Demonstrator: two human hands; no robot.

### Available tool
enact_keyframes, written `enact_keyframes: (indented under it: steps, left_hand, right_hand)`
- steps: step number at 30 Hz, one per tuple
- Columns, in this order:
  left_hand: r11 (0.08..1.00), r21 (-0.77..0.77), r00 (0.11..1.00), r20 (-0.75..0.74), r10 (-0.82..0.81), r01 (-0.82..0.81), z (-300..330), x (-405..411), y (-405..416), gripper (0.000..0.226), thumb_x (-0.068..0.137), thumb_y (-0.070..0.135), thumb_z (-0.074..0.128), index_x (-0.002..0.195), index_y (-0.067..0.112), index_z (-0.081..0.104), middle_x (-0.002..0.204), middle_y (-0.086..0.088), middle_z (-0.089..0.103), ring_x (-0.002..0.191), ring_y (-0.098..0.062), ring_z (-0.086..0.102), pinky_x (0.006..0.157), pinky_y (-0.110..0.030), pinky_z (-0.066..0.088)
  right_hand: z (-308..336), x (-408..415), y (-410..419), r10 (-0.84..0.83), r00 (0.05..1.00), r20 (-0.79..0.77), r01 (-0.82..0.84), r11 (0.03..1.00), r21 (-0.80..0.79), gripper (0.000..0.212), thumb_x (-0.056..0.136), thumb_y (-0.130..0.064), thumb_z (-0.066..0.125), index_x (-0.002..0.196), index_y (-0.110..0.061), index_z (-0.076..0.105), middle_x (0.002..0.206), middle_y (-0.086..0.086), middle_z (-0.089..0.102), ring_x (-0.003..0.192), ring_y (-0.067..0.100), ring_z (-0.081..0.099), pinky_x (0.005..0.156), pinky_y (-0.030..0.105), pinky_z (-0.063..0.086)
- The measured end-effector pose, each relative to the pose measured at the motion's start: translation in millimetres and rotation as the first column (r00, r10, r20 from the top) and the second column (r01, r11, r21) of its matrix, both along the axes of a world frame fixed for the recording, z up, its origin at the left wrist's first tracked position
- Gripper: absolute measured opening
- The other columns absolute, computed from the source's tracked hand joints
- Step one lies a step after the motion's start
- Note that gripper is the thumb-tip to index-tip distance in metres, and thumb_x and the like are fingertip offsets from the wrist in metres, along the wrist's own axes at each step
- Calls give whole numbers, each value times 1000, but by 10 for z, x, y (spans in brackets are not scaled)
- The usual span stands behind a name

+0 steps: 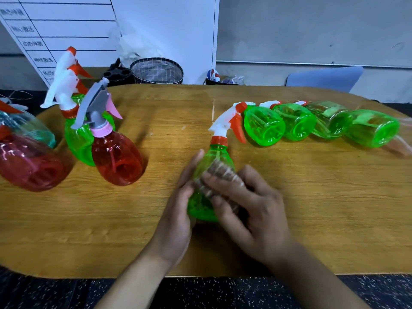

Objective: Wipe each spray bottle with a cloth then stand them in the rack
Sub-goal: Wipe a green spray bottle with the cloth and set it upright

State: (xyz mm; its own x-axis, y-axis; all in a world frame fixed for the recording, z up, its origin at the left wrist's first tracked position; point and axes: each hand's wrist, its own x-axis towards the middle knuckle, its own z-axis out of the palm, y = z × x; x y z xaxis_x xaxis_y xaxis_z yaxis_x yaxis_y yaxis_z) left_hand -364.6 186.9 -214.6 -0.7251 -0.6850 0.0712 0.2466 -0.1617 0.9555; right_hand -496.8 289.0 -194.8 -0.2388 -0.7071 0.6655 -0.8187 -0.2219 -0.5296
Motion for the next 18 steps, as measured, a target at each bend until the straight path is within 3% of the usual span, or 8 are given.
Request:
enact_keyframes:
  steps: [4,8,11,13,15,18]
  left_hand:
    - [999,25,999,-16,28,-28,67,-5,-2,51,103,35,40,150,44,56,155,-5,60,145,-28,54,125,-53,33]
    - [996,-84,999,34,33,-30,16,-21,20,49,105,33,39,147,49,58,162,2,52,153,-25,44,128,-60,28]
    - [988,-152,997,82,9,4,-27,-42,37,51,99,46,45,148,54,53,165,15,46,157,-15,36,128,-60,26]
    - [989,-146,998,69,2,8,-49,-46,34,53,97,48,45,148,55,53,166,17,44,158,-12,35,129,-58,25]
    - [995,-100,1000,25,-5,8,-54,-41,24,50,101,39,45,148,51,56,164,13,48,156,-14,38,129,-53,28]
    - [1000,-14,1000,-17,9,-9,-3,-26,23,51,104,29,35,148,41,59,155,3,60,147,-17,52,122,-40,41]
  right_hand:
    - [-36,91,70,125,972,-197,-128,992,-1,27,96,-21,71,122,-22,79,98,0,60,80,7,56,73,23,53]
    - [9,-7,58,-65,998,10,65,997,-50,33,101,-28,62,132,-23,73,99,-7,49,80,-4,47,72,14,43]
    - [46,-104,-30,-219,971,101,218,976,16,39,106,-37,52,141,-26,67,103,-4,58,84,1,59,72,23,53]
    - [45,-102,-78,-241,966,98,234,969,75,41,107,-43,48,143,-30,65,104,-3,64,81,9,66,67,36,58]
    - [61,-57,-81,-225,973,43,221,972,80,40,106,-42,50,141,-31,66,95,-4,61,72,9,62,60,36,56]
    - [72,41,-35,-104,993,-63,108,992,71,35,102,-37,58,133,-31,73,97,-5,61,75,11,62,62,36,56]
